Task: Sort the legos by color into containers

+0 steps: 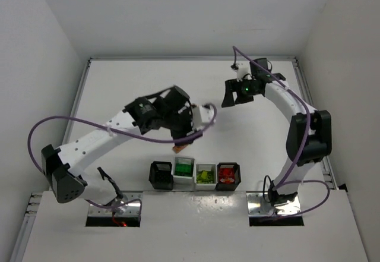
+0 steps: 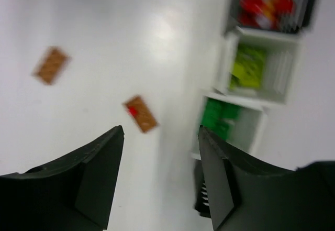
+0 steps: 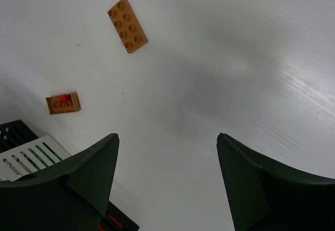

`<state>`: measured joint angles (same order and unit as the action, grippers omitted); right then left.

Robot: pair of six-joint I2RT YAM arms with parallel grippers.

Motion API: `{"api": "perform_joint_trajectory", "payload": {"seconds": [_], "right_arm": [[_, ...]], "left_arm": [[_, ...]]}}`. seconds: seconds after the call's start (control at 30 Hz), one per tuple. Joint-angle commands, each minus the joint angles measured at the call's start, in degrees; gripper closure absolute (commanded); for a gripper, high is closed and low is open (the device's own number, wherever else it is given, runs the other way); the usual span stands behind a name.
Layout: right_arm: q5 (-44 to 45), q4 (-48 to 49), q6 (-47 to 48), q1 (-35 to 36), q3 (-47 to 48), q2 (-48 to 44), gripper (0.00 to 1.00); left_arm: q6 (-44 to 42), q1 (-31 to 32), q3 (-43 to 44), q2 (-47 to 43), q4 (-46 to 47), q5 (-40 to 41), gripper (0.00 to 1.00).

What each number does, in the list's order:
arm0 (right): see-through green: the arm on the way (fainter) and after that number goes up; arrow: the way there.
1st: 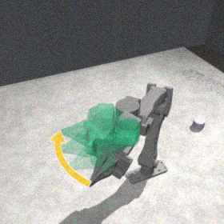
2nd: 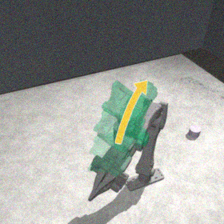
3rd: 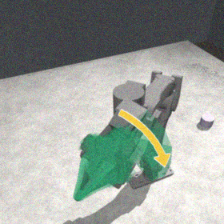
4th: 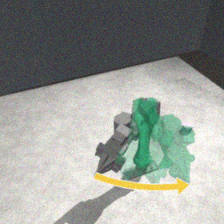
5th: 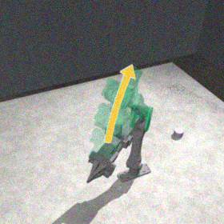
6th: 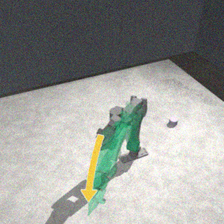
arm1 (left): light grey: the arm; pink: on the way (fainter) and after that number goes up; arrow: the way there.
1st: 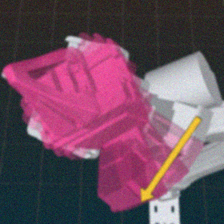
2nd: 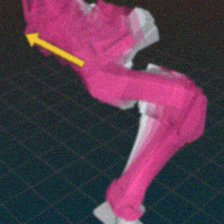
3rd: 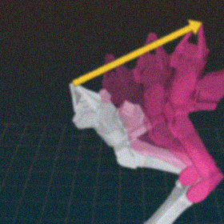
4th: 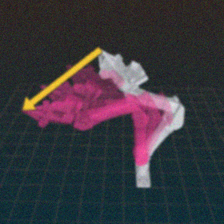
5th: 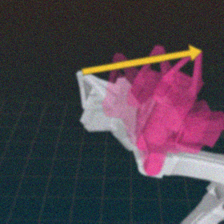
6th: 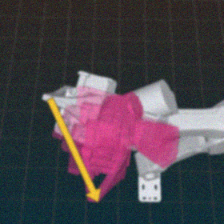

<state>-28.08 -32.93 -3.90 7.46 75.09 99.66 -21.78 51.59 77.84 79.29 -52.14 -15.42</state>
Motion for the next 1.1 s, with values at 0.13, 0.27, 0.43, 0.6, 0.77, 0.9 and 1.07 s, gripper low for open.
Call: {"api": "perform_joint_trajectory", "payload": {"seconds": [0.13,0.27,0.43,0.6,0.77,0.9,1.07], "right_arm": [[11.1,-5.6,4.1,13.4,22.3,15.5,0.25],[15.9,-8.6,5.3,17.8,30.8,25.7,0.23],[17.8,-10.6,9.8,20.3,35.3,30.2,0.18],[21.0,-9.9,11.7,21.5,34.8,32.8,0.17],[22.1,-9.9,13.7,22.6,34.8,35.2,0.19],[22.6,-8.6,14.4,23.3,32.8,35.7,0.25],[22.6,-8.6,16.3,24.4,30.0,35.7,0.38]], "left_arm": [[14.5,-16.4,8.1,-5.9,15.6,11.7,0.26],[16.5,-23.7,6.6,-7.4,18.6,18.1,0.13],[17.9,-30.0,3.5,-9.8,18.6,16.8,0.10],[20.5,-34.8,0.0,-10.5,18.6,14.5,0.10],[21.1,-37.6,-1.9,-11.0,18.6,13.0,0.10],[21.1,-39.8,-3.1,-11.0,19.1,11.9,0.10],[21.1,-41.7,-4.2,-11.0,19.7,11.4,0.10]]}}
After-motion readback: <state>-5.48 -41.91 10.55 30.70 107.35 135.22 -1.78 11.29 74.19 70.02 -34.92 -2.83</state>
